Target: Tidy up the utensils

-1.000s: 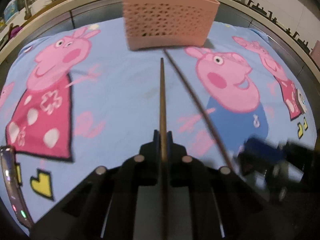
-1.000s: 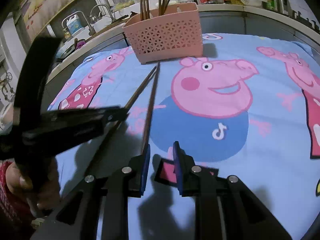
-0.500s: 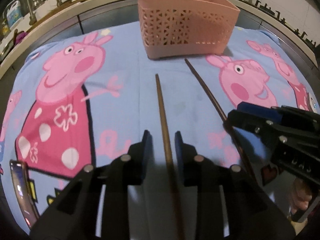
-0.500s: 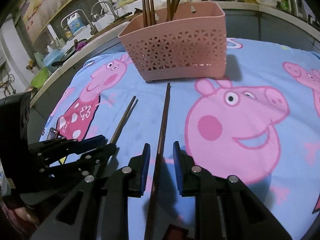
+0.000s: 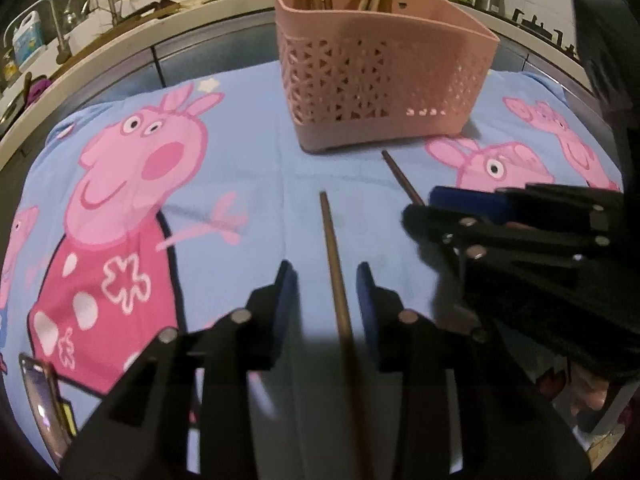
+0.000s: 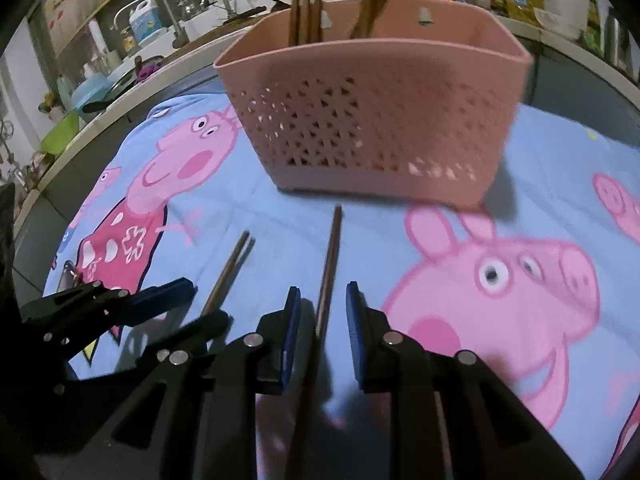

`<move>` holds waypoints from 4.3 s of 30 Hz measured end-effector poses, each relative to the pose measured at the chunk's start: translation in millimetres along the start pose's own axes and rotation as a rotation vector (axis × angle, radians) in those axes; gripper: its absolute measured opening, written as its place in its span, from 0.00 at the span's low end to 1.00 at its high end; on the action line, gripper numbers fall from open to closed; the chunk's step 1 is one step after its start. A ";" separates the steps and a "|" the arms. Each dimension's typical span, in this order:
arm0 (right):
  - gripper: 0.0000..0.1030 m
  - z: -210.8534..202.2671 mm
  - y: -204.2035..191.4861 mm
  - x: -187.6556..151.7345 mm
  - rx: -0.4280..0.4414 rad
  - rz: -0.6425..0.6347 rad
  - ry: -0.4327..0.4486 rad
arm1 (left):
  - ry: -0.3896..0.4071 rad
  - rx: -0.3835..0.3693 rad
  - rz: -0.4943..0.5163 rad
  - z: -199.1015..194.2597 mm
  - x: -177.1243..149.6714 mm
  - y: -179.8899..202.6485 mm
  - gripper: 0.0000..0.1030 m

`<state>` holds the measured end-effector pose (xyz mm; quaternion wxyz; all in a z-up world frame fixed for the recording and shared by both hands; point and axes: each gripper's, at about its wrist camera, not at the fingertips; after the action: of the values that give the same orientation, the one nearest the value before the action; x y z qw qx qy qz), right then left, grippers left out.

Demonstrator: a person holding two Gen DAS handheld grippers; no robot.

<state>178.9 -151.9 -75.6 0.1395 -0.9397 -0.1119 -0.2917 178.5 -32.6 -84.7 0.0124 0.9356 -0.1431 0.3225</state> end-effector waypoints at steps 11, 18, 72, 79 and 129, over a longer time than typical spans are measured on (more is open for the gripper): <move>0.00 -30.1 9.8 10.3 0.181 0.057 0.061 | 0.069 -0.205 -0.087 -35.1 23.5 -26.8 0.05; 0.00 -104.6 11.9 32.5 0.291 0.072 0.272 | 0.269 -0.266 -0.066 -116.8 60.2 -32.2 0.05; 0.19 -153.0 -2.0 -21.3 0.063 0.128 0.455 | 0.297 0.121 -0.109 -134.3 35.7 -11.5 0.85; 0.20 -141.8 -12.4 -86.1 0.038 0.179 0.361 | 0.295 0.157 -0.108 -141.9 -9.1 -5.7 0.94; 0.20 -124.7 4.3 -106.2 -0.036 0.243 0.309 | 0.211 0.247 -0.084 -98.2 -31.3 4.9 0.94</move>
<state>30.3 -210.5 -39.3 0.1723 -0.8928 0.0306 -0.4152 94.8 -17.9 -26.2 -0.0745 0.8960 -0.0612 0.4334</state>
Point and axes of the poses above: each gripper's, at about its wrist camera, not at the fingertips, and z roughly the way its jaws point, y to its right, x to its top, and after that the axes turned 3 degrees about x, right-handed
